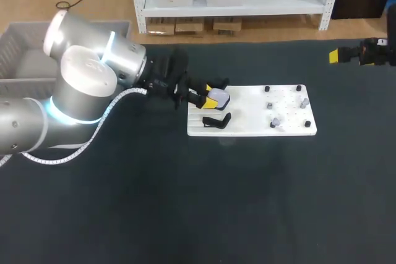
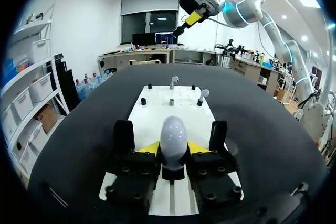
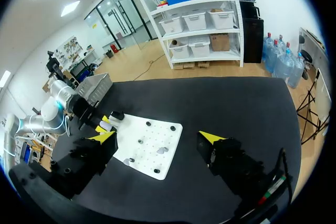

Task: Pick up each earbud case from the left stands, insert the matching earbuds, close the lid, and place the case in the box.

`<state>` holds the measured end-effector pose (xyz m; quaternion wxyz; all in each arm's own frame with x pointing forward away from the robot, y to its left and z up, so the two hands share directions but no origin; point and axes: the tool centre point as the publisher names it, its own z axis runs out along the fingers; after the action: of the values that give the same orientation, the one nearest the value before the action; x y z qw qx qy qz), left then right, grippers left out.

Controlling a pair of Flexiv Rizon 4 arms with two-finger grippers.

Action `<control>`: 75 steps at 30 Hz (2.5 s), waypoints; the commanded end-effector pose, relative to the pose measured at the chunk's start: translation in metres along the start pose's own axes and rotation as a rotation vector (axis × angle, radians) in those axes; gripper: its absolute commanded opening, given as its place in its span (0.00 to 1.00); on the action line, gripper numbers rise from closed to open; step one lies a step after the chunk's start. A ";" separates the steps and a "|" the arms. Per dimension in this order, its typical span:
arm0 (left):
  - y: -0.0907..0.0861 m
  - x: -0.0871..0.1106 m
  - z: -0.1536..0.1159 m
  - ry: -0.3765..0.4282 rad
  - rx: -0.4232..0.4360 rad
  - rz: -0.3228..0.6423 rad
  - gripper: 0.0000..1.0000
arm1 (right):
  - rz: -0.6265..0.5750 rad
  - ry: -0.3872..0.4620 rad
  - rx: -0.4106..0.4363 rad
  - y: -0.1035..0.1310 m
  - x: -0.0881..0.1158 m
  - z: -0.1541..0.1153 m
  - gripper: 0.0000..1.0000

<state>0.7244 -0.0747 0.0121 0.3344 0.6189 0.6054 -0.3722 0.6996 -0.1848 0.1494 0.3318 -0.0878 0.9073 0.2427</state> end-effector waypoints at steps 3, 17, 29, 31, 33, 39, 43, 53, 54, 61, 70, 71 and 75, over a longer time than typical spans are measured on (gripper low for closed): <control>-0.007 0.000 0.000 0.003 -0.006 0.009 0.00 | 0.000 0.001 0.001 0.000 0.000 0.000 1.00; -0.016 -0.059 -0.068 -0.221 -0.057 -0.003 0.00 | 0.000 0.001 0.001 0.000 0.000 0.000 1.00; -0.048 -0.093 -0.099 -0.354 0.053 -0.059 0.00 | 0.000 0.001 0.001 0.000 0.000 0.000 1.00; -0.051 -0.095 -0.102 -0.368 0.059 -0.070 0.00 | 0.000 0.001 0.001 0.000 0.000 0.000 1.00; -0.055 -0.097 -0.106 -0.381 0.065 -0.079 0.00 | 0.000 0.001 0.001 0.000 0.000 0.000 1.00; -0.061 -0.103 -0.114 -0.408 0.070 -0.100 0.00 | 0.000 0.001 0.001 0.000 0.000 0.000 1.00; -0.061 -0.103 -0.114 -0.408 0.070 -0.100 0.00 | 0.000 0.001 0.001 0.000 0.000 0.000 1.00; -0.061 -0.103 -0.114 -0.408 0.070 -0.100 0.00 | 0.000 0.001 0.001 0.000 0.000 0.000 1.00; -0.061 -0.103 -0.114 -0.408 0.070 -0.100 0.00 | 0.000 0.001 0.001 0.000 0.000 0.000 1.00; -0.066 -0.105 -0.106 -0.411 0.059 -0.078 0.00 | -0.016 -0.005 -0.020 0.007 -0.002 -0.001 1.00; -0.071 -0.108 -0.094 -0.428 0.052 -0.028 0.00 | -0.106 0.019 -0.061 0.053 0.002 -0.009 1.00; -0.070 -0.108 -0.093 -0.433 0.050 -0.027 0.00 | -0.113 0.021 -0.064 0.059 0.003 -0.010 1.00; -0.069 -0.108 -0.093 -0.451 0.049 -0.033 0.00 | -0.149 0.046 -0.077 0.082 0.008 -0.013 1.00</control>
<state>0.6618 -0.0445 0.1570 0.4371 0.5205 0.5172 -0.5201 0.6702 -0.1262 0.1750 0.3271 -0.1725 0.8927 0.2575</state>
